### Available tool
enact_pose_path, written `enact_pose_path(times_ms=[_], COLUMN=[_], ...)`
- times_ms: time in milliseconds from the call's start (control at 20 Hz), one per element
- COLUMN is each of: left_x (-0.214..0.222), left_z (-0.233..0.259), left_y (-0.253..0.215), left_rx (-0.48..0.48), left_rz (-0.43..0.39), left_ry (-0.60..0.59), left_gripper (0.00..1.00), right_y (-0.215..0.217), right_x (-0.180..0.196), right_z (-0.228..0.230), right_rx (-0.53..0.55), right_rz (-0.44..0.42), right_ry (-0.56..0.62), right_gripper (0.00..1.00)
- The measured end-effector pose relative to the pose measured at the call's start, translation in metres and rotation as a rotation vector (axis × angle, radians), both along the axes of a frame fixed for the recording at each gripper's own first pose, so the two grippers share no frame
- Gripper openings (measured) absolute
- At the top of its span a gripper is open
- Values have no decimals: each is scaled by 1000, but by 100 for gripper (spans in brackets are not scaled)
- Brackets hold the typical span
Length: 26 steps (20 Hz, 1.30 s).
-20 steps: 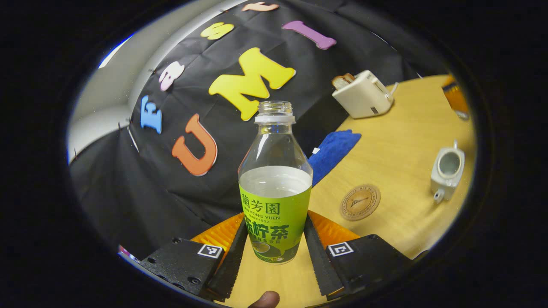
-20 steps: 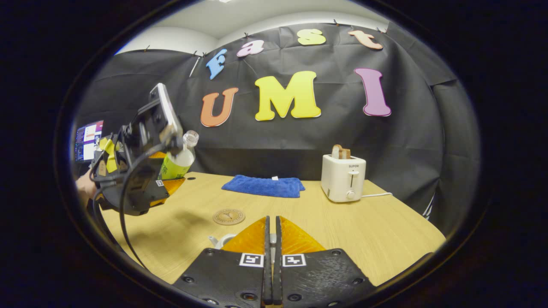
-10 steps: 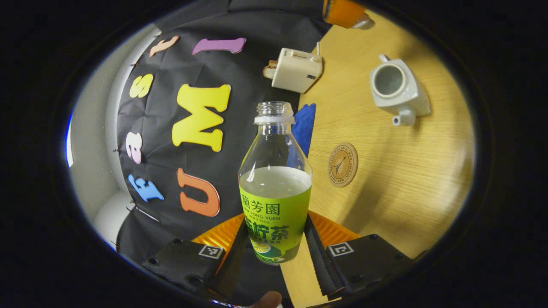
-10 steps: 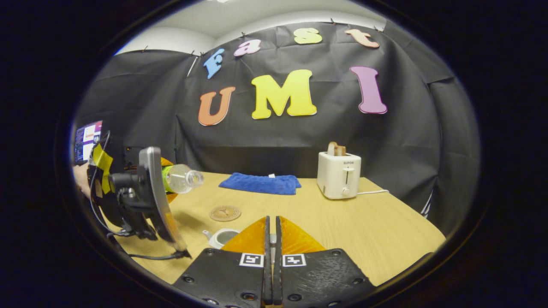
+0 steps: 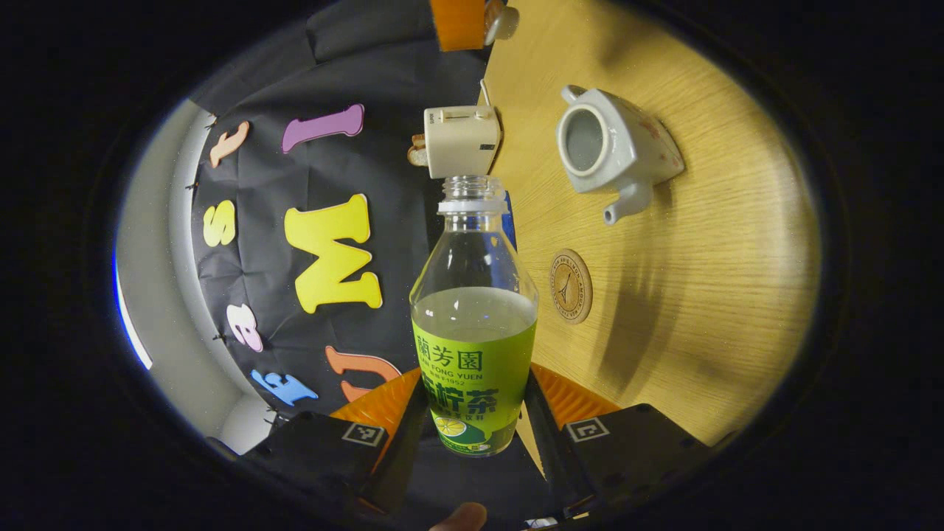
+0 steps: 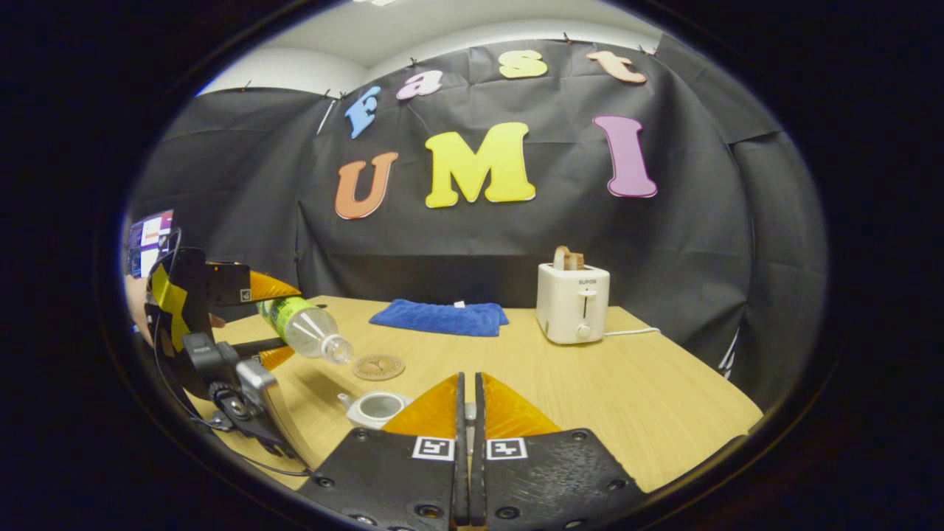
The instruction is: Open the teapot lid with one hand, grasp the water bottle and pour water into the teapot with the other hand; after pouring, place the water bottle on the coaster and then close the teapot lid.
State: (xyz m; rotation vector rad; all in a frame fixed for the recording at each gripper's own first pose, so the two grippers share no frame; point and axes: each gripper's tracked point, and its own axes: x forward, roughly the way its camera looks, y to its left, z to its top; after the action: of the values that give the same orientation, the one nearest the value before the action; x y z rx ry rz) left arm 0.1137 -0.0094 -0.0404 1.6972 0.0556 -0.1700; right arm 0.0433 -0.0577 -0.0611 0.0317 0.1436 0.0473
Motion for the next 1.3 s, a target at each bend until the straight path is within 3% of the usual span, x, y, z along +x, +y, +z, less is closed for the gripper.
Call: enact_pose_path(times_ms=[200, 1300], left_x=[0, 7], left_z=[4, 22], left_y=[-10, -29], left_rx=[96, 398], left_rz=[-27, -44], left_ry=[-24, -108], left_gripper=[74, 74], right_y=[-5, -19], right_x=[-2, -9], right_z=[0, 1], right_rx=[8, 27], right_rz=[-7, -17], right_ry=[-2, -14], right_gripper=[1, 1])
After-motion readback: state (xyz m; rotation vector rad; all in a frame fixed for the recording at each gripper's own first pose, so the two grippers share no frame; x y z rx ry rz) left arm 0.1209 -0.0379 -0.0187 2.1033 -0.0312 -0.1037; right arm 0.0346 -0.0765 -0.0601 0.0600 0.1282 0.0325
